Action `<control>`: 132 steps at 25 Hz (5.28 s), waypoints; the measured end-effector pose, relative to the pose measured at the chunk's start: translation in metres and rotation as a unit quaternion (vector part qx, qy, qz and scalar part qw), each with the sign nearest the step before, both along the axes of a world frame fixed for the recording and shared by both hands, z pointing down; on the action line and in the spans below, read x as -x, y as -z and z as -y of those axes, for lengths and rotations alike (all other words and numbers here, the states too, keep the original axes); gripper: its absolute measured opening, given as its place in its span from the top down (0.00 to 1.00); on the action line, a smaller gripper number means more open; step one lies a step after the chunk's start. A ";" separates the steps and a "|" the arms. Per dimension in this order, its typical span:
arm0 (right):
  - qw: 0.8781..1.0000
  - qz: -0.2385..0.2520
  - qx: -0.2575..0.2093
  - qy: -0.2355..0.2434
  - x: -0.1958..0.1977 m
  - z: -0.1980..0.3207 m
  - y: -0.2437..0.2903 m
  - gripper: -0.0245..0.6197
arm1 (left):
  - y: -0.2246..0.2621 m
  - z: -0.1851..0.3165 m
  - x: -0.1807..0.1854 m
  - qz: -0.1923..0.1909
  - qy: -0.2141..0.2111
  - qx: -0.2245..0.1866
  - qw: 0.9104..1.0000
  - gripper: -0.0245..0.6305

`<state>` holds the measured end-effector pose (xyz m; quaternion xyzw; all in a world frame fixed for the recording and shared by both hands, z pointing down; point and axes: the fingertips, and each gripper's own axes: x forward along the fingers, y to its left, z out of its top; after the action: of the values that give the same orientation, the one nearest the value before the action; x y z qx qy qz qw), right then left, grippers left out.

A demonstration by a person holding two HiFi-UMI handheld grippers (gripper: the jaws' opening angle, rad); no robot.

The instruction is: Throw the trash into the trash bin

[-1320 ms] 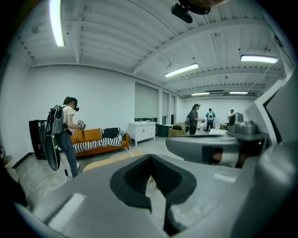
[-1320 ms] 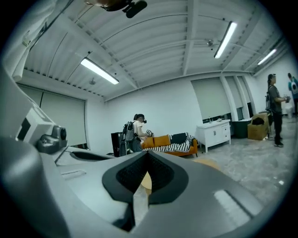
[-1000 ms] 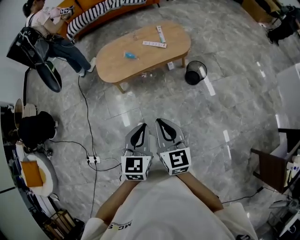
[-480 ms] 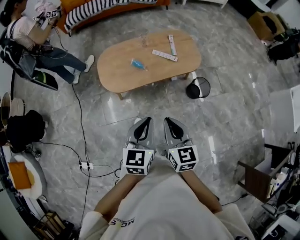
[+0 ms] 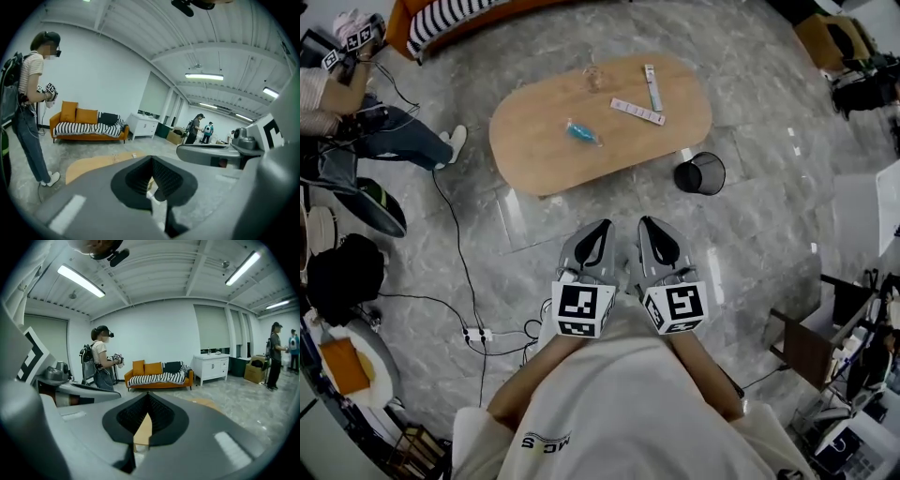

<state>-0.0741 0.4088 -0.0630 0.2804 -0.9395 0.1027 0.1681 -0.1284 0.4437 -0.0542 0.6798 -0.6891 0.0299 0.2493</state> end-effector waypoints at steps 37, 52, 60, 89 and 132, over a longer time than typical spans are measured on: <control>0.957 -0.137 0.069 0.246 0.168 0.226 -0.299 0.69 | -0.246 0.211 0.133 0.026 0.111 0.180 0.977 0.96; 0.935 -0.216 0.060 0.276 0.195 0.209 -0.440 0.69 | -0.355 0.203 0.155 -0.002 0.075 0.215 0.974 0.96; 0.929 -0.240 0.059 0.277 0.207 0.209 -0.491 0.63 | -0.373 0.195 0.159 -0.015 0.073 0.221 0.972 0.96; 0.961 -0.195 0.089 0.173 0.159 0.274 -0.473 0.92 | -0.379 0.244 0.105 0.000 -0.018 0.235 0.972 0.96; 0.936 -0.242 0.179 -0.182 -0.330 0.398 -0.555 0.92 | -0.416 0.381 -0.249 0.067 -0.286 0.249 0.923 0.96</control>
<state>0.2563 0.0106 0.4920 0.4281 -0.7692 0.2274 0.4164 0.1211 0.0627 0.3618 0.7604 -0.4503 0.3162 0.3450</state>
